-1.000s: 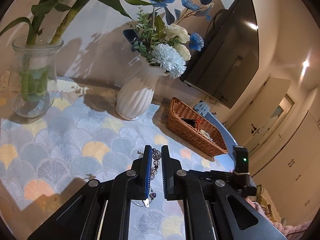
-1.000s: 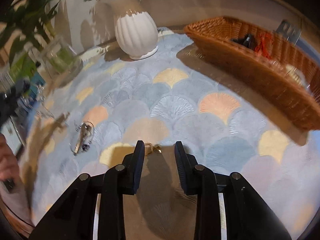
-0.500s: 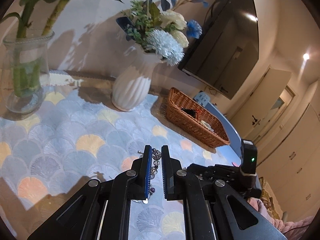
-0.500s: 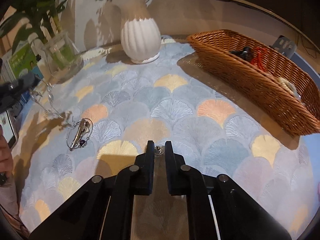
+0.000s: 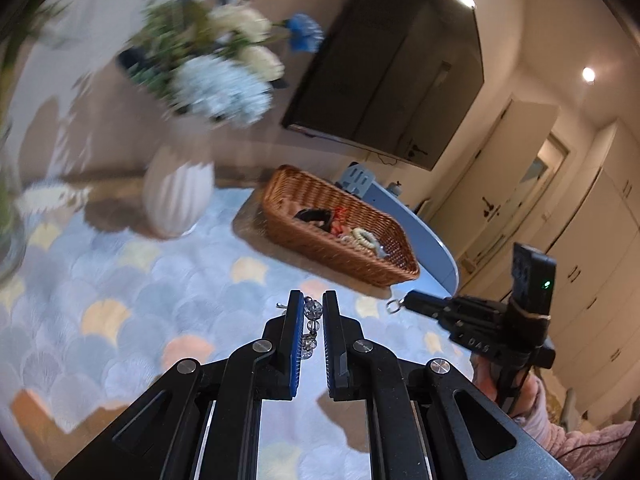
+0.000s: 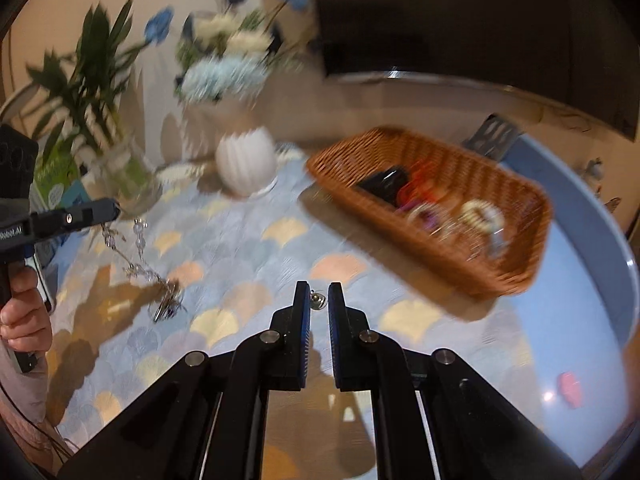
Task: Organize jewelry
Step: 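Carry both held items into the wicker basket and open both tools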
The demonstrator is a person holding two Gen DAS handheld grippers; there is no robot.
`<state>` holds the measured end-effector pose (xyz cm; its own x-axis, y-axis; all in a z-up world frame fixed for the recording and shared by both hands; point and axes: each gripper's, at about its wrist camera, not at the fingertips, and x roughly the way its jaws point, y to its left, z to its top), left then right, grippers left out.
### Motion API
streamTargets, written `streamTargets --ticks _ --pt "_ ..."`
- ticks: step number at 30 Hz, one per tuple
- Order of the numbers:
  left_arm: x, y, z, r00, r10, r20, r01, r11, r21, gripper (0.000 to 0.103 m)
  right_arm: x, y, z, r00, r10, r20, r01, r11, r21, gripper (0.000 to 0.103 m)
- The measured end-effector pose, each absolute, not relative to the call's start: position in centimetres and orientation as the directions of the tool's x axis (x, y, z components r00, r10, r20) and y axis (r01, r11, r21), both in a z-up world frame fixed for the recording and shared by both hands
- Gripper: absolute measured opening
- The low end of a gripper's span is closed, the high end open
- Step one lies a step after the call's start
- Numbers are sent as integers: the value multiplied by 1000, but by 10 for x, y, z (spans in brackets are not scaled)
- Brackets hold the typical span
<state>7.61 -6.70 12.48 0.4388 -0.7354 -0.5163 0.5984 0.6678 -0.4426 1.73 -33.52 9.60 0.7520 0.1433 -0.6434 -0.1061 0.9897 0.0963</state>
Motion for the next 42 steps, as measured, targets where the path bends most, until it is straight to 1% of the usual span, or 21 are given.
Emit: streamTargets --ticks 4,6,9,13,18,21,23,26,29,31,32,33,34,35,36,39,42 --pt "83 -110 152 443 -721 -532 632 673 -385 9 25 -373 119 778 103 -620 -34 992 122 10" --pt "93 -133 162 432 -724 -537 646 664 -376 9 34 -393 129 789 82 -609 3 991 137 10" --pt "118 -164 167 384 -752 -536 649 632 -423 9 52 -421 129 774 41 -632 75 985 156 10" --pt "151 -208 159 346 -764 -544 647 614 -452 9 84 -460 112 738 57 -672 146 959 242 10" --pt "180 -265 150 327 -759 -563 670 607 -428 9 107 -479 85 719 43 -694 189 948 254 10" --pt "194 -294 142 319 -761 -565 681 599 -422 9 121 -484 67 708 66 -703 200 936 290 10" --pt "203 -313 136 318 -755 -573 685 601 -411 9 126 -483 60 706 51 -707 213 936 280 10" --pt "209 -334 127 330 -739 -587 702 608 -371 9 128 -482 58 713 -8 -701 239 943 232 10" --pt "207 -344 117 341 -727 -596 716 612 -336 10 126 -482 61 740 -13 -673 227 946 232 11" --pt "207 -345 113 338 -719 -607 714 616 -333 16 124 -485 64 752 10 -660 215 941 260 13" --pt "205 -343 112 331 -723 -606 718 610 -335 23 122 -486 65 759 28 -650 203 939 278 15" --pt "202 -340 113 327 -726 -605 723 604 -335 36 121 -487 67 766 45 -642 193 936 295 17" --pt "198 -337 114 333 -723 -606 722 609 -329 45 119 -487 69 770 52 -636 189 933 305 24" --pt "194 -332 117 342 -721 -603 721 613 -324 61 117 -487 71 774 54 -631 186 933 308 32" --pt "191 -327 119 356 -721 -595 720 617 -318 64 113 -486 74 781 57 -622 181 932 312 34" --pt "171 -304 134 386 -707 -593 729 627 -273 64 98 -478 87 797 76 -599 153 934 323 34" --pt "148 -264 153 423 -701 -575 726 641 -248 64 77 -460 100 812 104 -574 106 941 322 35"
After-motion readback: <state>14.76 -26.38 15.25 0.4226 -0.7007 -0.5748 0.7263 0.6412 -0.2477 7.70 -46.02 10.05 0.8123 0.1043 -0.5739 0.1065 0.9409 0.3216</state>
